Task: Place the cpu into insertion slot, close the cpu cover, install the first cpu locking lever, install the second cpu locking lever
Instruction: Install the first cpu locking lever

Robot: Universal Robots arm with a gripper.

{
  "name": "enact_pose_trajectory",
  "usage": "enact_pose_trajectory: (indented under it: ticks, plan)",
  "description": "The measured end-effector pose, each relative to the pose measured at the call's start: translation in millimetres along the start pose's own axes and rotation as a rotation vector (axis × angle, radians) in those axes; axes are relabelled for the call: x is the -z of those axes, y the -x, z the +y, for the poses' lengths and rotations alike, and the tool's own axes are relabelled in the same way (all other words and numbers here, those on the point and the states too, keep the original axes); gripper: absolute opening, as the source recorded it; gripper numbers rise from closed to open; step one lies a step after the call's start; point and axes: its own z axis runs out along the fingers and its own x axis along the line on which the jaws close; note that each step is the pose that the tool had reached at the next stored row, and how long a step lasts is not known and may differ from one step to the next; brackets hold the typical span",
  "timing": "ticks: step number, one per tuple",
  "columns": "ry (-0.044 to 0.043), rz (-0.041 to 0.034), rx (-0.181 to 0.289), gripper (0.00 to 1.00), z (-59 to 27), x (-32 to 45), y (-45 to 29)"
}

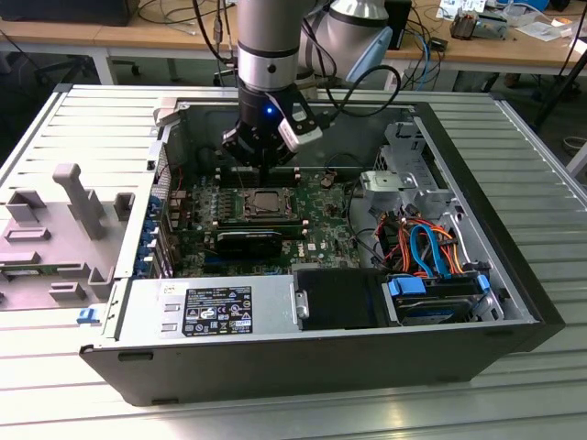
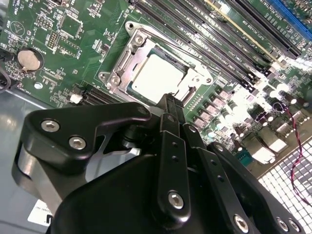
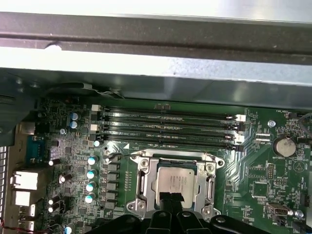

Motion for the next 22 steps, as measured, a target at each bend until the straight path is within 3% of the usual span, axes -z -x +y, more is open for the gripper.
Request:
enact_pose_trajectory:
  ticks: [22]
  plan:
    - [0.0,-0.0001,0.0,0.11,-0.1,7.6,-0.4]
